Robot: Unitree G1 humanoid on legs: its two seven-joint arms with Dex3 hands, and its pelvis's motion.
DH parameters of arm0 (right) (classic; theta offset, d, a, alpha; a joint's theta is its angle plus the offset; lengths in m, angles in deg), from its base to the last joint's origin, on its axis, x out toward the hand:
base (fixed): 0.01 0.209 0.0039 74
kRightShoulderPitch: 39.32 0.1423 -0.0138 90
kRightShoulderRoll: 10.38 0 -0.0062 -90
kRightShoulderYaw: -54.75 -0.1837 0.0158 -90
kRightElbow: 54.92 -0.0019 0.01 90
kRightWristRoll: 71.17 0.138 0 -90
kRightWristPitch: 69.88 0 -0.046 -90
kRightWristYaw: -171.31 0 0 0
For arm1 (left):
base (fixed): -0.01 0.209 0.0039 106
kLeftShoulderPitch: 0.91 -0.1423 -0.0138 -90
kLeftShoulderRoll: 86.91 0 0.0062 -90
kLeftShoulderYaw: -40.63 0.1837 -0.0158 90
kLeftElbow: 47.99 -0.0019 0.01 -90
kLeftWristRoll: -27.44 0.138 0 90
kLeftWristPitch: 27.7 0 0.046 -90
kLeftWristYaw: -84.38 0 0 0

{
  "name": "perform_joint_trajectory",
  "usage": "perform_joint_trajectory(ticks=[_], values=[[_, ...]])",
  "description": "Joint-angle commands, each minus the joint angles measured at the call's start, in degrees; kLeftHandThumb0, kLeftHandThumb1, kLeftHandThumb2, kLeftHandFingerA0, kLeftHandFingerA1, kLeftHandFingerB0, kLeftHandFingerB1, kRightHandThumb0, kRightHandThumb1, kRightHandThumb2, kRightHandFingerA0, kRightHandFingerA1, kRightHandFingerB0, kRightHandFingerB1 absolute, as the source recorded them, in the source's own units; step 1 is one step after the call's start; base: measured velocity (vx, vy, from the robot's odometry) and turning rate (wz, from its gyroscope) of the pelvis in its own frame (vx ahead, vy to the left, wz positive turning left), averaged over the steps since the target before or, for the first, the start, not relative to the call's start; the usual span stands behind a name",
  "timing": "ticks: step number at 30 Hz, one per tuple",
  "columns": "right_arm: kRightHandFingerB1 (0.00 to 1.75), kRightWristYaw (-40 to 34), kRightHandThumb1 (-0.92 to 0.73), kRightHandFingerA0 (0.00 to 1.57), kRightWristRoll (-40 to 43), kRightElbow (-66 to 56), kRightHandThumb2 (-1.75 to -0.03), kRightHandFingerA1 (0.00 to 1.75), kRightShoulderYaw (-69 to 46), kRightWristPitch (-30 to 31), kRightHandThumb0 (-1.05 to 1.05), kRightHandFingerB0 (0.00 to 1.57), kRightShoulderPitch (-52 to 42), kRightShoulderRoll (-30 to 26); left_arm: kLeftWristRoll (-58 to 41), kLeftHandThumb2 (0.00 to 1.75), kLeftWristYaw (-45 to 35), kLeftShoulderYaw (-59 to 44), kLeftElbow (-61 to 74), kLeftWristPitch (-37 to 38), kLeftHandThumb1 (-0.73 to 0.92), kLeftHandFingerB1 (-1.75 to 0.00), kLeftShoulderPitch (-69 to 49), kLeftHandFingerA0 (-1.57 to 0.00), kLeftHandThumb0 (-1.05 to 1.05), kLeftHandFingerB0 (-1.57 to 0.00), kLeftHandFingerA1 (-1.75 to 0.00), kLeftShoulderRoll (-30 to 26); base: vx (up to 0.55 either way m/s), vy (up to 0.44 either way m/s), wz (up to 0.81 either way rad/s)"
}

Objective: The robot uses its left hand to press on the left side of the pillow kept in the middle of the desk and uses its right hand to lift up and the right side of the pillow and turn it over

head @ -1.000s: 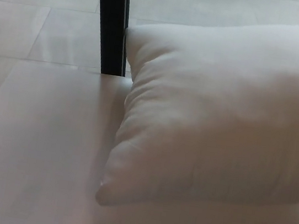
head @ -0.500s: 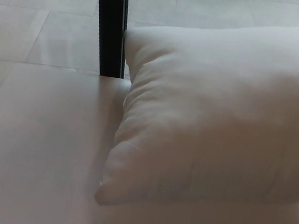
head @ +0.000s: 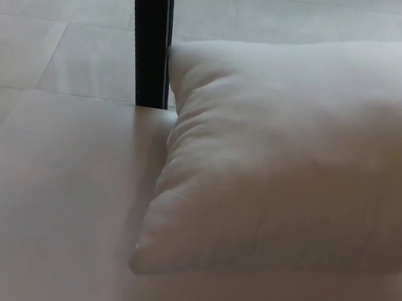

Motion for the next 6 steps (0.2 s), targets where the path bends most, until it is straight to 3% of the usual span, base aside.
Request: perform_joint_trajectory(ticks=[1, 2, 3, 4, 6], values=[[0.36, -3.4, -0.77, 0.19, -0.3, 2.0, -0.64, 0.45, 4.0, -13.0, -0.88, 0.19, -1.7, 0.5, 5.5, 0.67, -2.1, 2.6, -4.7, 10.2, 0.50, -0.87, -0.4, -0.43, -0.96, 0.00, -0.60, -2.7, 0.00, 0.000, 0.00], [0.37, -3.0, -0.76, 0.16, 0.0, 2.1, -0.64, 0.45, 4.3, -13.2, -0.89, 0.19, -1.5, 0.5, 5.5, 0.91, -2.8, 3.2, -4.6, 10.3, 0.48, -0.76, -0.5, -0.38, -1.02, 0.00, -0.48, -2.8, 0.00, 0.000, 0.00], [0.37, -3.1, -0.76, 0.21, -0.1, 2.2, -0.64, 0.47, 4.9, -13.3, -0.88, 0.20, -1.4, 0.4, 5.4, 0.90, -3.3, 3.5, -4.2, 10.3, 0.43, -0.77, -0.7, -0.32, -0.94, -0.06, -0.46, -2.7, 0.00, 0.000, 0.00], [0.37, -3.3, -0.77, 0.21, -0.4, 2.1, -0.64, 0.47, 5.6, -13.5, -0.87, 0.20, -1.3, 0.4, 5.9, 0.64, -3.6, 4.5, -3.6, 10.2, 0.50, -0.96, -0.7, -0.44, -0.97, 0.00, -0.44, -3.0, 0.00, 0.000, 0.00], [0.38, -3.8, -0.77, 0.22, -0.4, 1.9, -0.64, 0.47, 6.6, -13.9, -0.85, 0.19, -1.3, 0.5, 5.8, 0.60, -3.5, 5.1, -3.4, 9.4, 0.53, -0.99, -0.4, -0.45, -0.95, 0.00, -0.38, -3.2, 0.00, 0.000, 0.00]])
